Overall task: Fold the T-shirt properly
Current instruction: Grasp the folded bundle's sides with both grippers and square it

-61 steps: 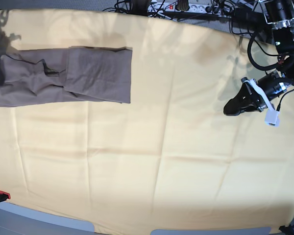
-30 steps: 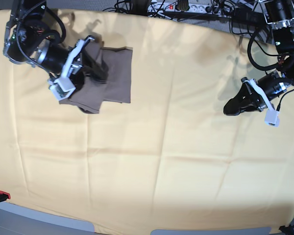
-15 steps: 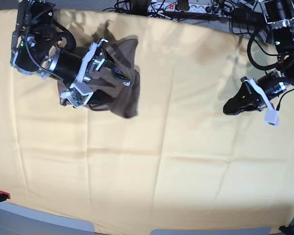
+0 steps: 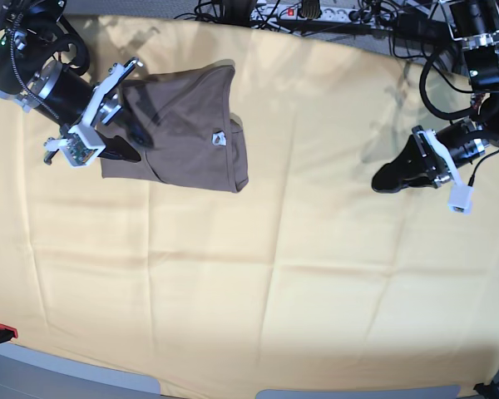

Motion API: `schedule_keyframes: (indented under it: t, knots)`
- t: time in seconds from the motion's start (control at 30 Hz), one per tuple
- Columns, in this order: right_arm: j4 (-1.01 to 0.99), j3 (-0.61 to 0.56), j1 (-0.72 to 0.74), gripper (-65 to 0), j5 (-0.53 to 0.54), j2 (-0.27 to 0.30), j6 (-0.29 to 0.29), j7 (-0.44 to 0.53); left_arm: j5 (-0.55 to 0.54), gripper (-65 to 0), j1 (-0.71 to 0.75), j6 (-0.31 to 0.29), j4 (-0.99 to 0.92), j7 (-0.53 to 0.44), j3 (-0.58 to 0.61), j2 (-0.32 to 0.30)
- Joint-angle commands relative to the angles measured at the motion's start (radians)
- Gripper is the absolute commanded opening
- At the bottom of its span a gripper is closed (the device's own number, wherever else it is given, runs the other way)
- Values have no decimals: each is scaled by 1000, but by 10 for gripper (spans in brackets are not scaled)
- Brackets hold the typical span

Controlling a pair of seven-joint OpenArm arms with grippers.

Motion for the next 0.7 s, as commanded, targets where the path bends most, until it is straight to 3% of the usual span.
schedule_keyframes:
  t: [0.0, 0.1, 0.33, 0.67]
  knots:
    - [13, 2, 3, -650, 0, 12, 2, 58, -41, -650, -14, -8, 32, 6, 13, -17]
    - [-16, -12, 15, -650, -74, 30, 2, 140, -41, -650, -14, -8, 89, 23, 87, -16]
    - [-167, -64, 105, -650, -105, 96, 2, 143, 8, -650, -14, -8, 297, 19, 344, -16]
    - [-409, -98, 237, -650, -103, 177, 2, 142, 350, -650, -17, -8, 405, -148, 727, 12]
